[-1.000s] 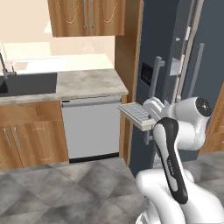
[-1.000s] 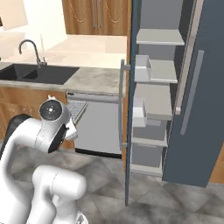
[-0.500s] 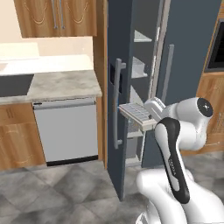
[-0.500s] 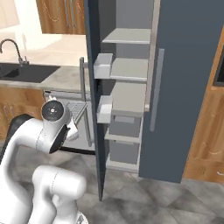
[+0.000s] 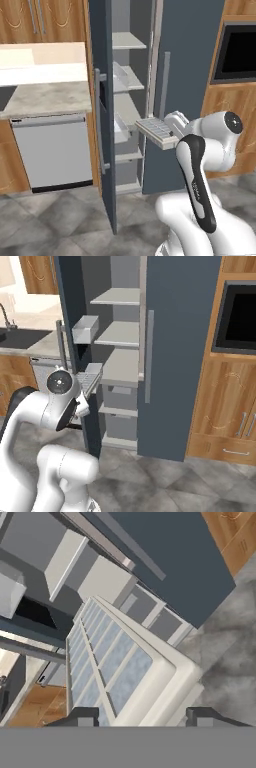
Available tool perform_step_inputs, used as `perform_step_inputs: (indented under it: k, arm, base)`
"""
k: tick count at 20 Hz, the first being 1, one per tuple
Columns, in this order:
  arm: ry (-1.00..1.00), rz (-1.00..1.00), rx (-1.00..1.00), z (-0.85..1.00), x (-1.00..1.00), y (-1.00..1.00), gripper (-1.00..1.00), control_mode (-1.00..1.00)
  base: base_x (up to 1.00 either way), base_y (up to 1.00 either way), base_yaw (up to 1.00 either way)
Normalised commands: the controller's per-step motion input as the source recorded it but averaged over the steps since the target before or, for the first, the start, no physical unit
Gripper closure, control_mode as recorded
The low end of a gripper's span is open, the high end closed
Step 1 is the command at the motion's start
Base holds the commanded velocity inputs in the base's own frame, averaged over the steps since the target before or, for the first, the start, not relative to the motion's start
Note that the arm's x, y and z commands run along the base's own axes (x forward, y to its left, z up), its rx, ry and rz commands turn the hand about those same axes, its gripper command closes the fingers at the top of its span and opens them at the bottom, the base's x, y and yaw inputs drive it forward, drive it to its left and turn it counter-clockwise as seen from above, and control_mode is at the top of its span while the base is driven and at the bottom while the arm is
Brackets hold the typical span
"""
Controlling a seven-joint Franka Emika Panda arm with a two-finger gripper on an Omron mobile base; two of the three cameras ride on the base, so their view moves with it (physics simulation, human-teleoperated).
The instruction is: The ice cube tray has been filled with water. Take the tray and place it in the freezer to make ice. Close the freezer door after placing the tray.
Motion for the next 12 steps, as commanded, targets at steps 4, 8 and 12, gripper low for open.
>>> perform_step_inputs:
  k: [4, 8, 12]
  arm:
    - [0.0, 0.0, 0.0, 0.0, 0.0, 0.0, 1.0, 1.0]
    - [0.0, 0.0, 0.0, 0.0, 0.0, 0.0, 1.0, 1.0]
    - [0.0, 0.0, 0.0, 0.0, 0.0, 0.0, 1.0, 1.0]
  base:
    - [0.0, -0.61, 0.0]
    - [0.12, -0.28, 0.0]
    - [0.43, 0.0, 0.0]
